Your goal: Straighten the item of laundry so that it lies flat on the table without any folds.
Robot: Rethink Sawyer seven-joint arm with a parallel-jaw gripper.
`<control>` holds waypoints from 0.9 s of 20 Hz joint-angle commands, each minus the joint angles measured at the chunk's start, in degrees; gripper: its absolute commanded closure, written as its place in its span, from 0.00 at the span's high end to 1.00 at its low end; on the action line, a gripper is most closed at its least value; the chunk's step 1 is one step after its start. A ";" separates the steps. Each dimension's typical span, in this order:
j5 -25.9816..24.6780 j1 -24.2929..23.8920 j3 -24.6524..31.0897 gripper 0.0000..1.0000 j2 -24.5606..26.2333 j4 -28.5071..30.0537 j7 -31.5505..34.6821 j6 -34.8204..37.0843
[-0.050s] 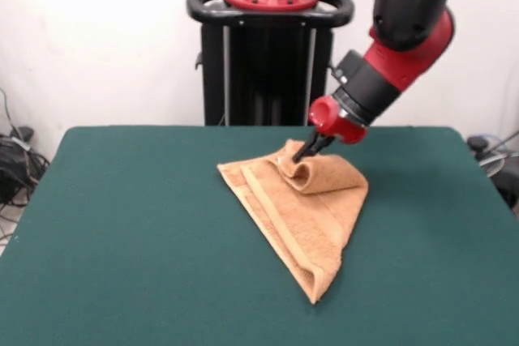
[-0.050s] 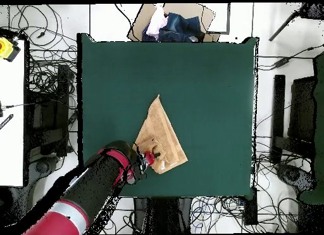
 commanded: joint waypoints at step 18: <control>10.36 10.28 -7.60 0.00 11.11 -3.28 20.28 -3.57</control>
